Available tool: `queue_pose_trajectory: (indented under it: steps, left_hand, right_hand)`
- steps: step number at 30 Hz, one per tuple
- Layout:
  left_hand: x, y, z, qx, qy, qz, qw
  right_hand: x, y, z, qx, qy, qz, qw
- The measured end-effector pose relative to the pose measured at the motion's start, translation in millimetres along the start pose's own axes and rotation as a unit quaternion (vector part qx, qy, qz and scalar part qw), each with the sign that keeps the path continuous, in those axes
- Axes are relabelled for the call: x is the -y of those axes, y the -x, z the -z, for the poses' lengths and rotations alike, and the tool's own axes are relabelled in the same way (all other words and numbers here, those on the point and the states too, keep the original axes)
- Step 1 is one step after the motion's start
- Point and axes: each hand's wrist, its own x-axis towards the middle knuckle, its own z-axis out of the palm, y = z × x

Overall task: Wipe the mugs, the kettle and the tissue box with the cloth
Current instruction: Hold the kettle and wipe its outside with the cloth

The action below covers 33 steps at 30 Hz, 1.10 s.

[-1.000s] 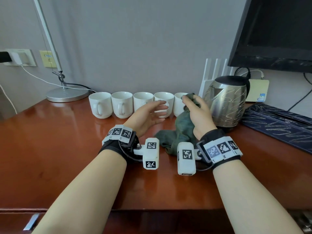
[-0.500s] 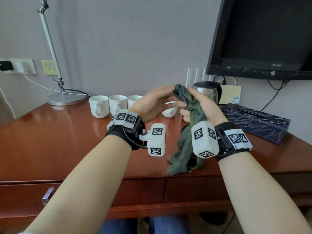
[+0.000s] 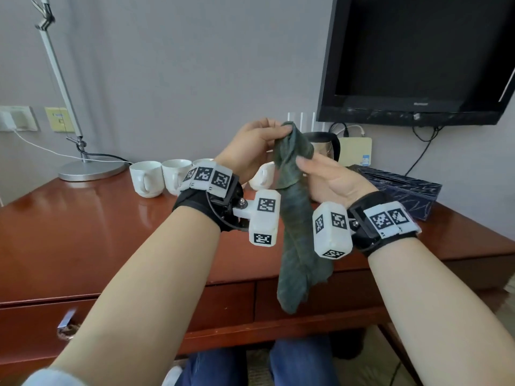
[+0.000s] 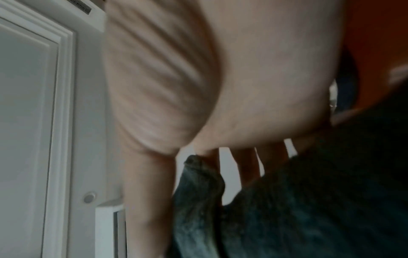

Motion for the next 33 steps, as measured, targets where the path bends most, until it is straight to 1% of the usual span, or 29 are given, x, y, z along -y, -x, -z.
queue_pose_trajectory:
  steps: [2, 3, 6, 8, 10, 12, 14, 16, 18, 21, 24, 26, 30, 33]
  left_hand:
    - [-2.2, -8.4, -8.7, -0.006, -0.019, -0.006, 1.0]
    - [-2.6, -13.2, -13.3, -0.015, -0.02, -0.009, 1.0]
    - [-1.5, -26.5, -24.1, -0.055, -0.018, -0.015, 0.998]
    - [3.2, -34.3, -27.1, -0.089, -0.048, -0.019, 0.995]
    - [8.4, -39.3, -29.4, -0.112, -0.056, -0.015, 0.992]
    - [13.9, -44.0, -34.5, -0.12, -0.034, -0.001, 0.992]
    - [17.3, -46.5, -42.4, -0.131, 0.014, 0.011, 0.991]
    - [18.2, -49.5, -49.2, -0.142, 0.067, 0.028, 0.987]
    - [14.4, -51.2, -54.9, -0.13, 0.107, 0.042, 0.985]
    - [8.4, -52.2, -61.0, -0.105, 0.135, 0.047, 0.984]
    - [4.1, -51.4, -62.6, -0.091, 0.156, 0.061, 0.982]
    - [3.1, -51.0, -58.7, -0.092, 0.183, 0.074, 0.976]
    - [3.5, -48.7, -45.5, -0.117, 0.188, 0.097, 0.97]
    - [7.9, -48.4, -34.0, -0.146, 0.16, 0.105, 0.971]
  right_hand:
    - [2.7, -0.1, 7.7, -0.039, 0.051, 0.02, 0.998]
    - [4.0, -0.2, 14.1, -0.059, 0.055, 0.032, 0.996]
    - [9.2, 3.3, 30.0, -0.11, 0.033, 0.064, 0.991]
    - [13.8, 6.6, 43.3, -0.164, 0.025, 0.077, 0.983]
    - [18.7, 9.1, 52.5, -0.222, 0.006, 0.076, 0.972]
    - [20.5, 11.8, 55.5, -0.243, -0.002, 0.072, 0.967]
    - [19.5, 15.2, 53.4, -0.229, -0.001, 0.057, 0.972]
    - [15.4, 21.2, 53.3, -0.178, 0.014, 0.026, 0.984]
    - [7.8, 26.6, 56.9, -0.137, 0.021, 0.015, 0.99]
    - [-1.4, 34.8, 64.4, -0.111, 0.004, -0.004, 0.994]
    - [-3.8, 37.6, 69.4, -0.132, 0.01, 0.021, 0.991]
    - [-1.6, 39.9, 71.1, -0.145, -0.013, 0.039, 0.989]
    - [8.3, 46.9, 75.8, -0.175, -0.042, 0.072, 0.981]
    - [16.0, 50.4, 76.1, -0.161, -0.036, 0.095, 0.982]
